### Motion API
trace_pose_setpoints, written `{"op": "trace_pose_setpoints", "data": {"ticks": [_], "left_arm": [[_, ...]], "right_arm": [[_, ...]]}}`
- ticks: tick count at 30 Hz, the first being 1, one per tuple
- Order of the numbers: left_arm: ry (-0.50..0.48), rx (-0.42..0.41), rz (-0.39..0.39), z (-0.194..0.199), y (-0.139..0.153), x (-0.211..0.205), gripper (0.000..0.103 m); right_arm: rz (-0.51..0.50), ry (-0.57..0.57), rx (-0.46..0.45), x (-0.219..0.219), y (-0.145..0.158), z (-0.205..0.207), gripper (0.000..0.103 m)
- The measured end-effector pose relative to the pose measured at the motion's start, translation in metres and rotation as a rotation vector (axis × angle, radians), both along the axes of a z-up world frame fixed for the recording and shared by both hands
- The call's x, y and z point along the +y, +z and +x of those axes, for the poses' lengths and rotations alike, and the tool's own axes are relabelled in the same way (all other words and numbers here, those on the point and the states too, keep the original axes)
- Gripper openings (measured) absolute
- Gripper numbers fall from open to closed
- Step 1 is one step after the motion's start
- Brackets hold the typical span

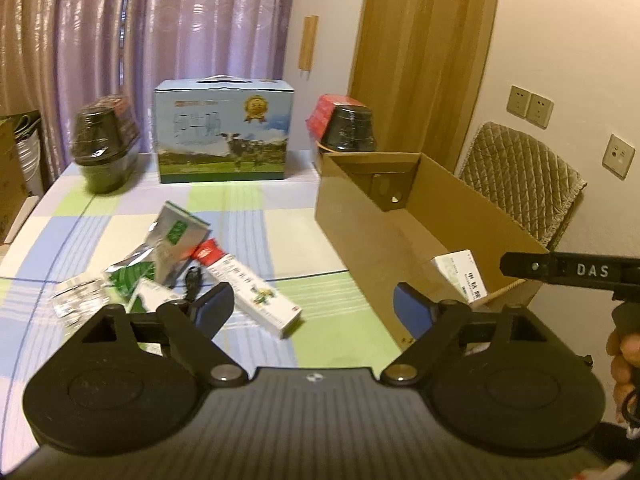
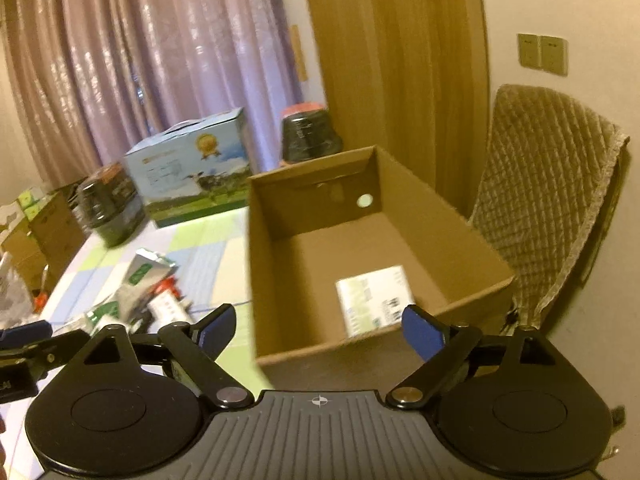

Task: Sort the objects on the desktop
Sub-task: 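Open the right gripper to drop the box into the cardboard box, then grasp the white ointment box with the right gripper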

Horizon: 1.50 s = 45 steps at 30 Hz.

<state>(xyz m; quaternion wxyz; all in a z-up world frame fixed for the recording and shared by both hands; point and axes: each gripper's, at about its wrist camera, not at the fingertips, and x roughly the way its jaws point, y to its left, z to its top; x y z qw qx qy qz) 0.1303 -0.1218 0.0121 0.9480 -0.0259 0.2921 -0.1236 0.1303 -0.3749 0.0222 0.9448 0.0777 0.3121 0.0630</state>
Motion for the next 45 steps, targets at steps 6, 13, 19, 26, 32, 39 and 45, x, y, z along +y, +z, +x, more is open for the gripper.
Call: {"op": "trace_pose_setpoints", "data": {"ticks": [6,13,19,26,32,39,45], "left_arm": [[0.032,0.006,0.031,-0.023,0.004,0.032,0.095],[0.094,0.023,0.066,-0.053,0.000,0.076,0.102],[0.163,0.037,0.079,-0.071,-0.004,0.113,0.102],[0.202,0.034,0.135,-0.081,-0.006,0.137,0.102],[0.203,0.042,0.128,-0.079,-0.011,0.143,0.102],[0.169,0.047,0.141,-0.066,-0.018,0.139,0.101],[0.127,0.050,0.189,-0.047,-0.029,0.131,0.101]], "right_arm": [[0.004,0.069,0.010,0.034,0.003,-0.025,0.101],[0.034,0.135,0.049,0.070,-0.005,-0.048,0.101],[0.033,0.197,0.085,0.099,-0.019,-0.063,0.101],[0.019,0.247,0.097,0.120,-0.029,-0.070,0.101],[0.005,0.256,0.095,0.126,-0.033,-0.067,0.101],[-0.025,0.292,0.090,0.131,-0.040,-0.058,0.101],[-0.071,0.344,0.071,0.141,-0.047,-0.041,0.101]]}}
